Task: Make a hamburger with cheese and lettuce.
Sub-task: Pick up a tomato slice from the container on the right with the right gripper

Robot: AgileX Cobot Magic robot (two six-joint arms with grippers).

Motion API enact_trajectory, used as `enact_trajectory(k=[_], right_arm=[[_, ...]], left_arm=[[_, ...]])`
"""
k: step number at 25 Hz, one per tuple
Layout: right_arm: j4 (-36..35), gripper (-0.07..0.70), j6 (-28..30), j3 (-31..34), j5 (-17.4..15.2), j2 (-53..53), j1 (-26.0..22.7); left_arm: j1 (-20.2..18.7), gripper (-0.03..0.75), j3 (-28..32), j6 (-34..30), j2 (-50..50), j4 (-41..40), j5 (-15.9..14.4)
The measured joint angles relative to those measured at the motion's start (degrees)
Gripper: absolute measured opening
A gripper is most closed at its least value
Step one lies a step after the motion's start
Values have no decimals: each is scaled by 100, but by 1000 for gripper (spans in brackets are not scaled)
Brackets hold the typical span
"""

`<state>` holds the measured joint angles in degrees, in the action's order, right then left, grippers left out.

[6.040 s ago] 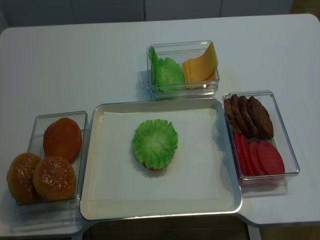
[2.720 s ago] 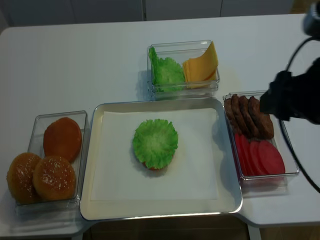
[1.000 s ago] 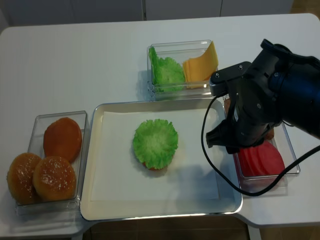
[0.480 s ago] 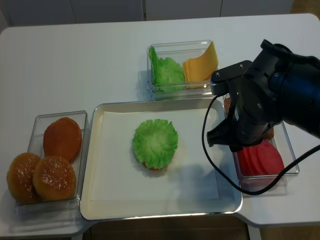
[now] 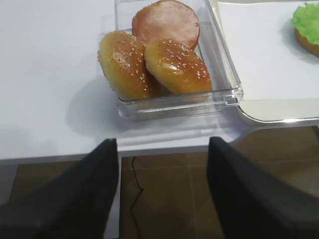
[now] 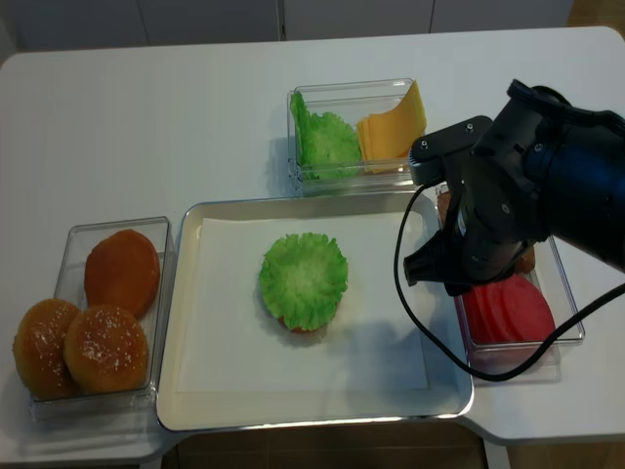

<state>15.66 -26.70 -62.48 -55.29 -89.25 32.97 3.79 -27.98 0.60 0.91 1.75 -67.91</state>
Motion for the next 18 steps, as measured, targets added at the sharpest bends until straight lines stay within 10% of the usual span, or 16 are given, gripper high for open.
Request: enact_trajectory(k=[18], right_arm=[[113, 232, 3, 0, 33, 0, 176]], left_arm=[[0, 407, 0, 0, 0, 0, 0]])
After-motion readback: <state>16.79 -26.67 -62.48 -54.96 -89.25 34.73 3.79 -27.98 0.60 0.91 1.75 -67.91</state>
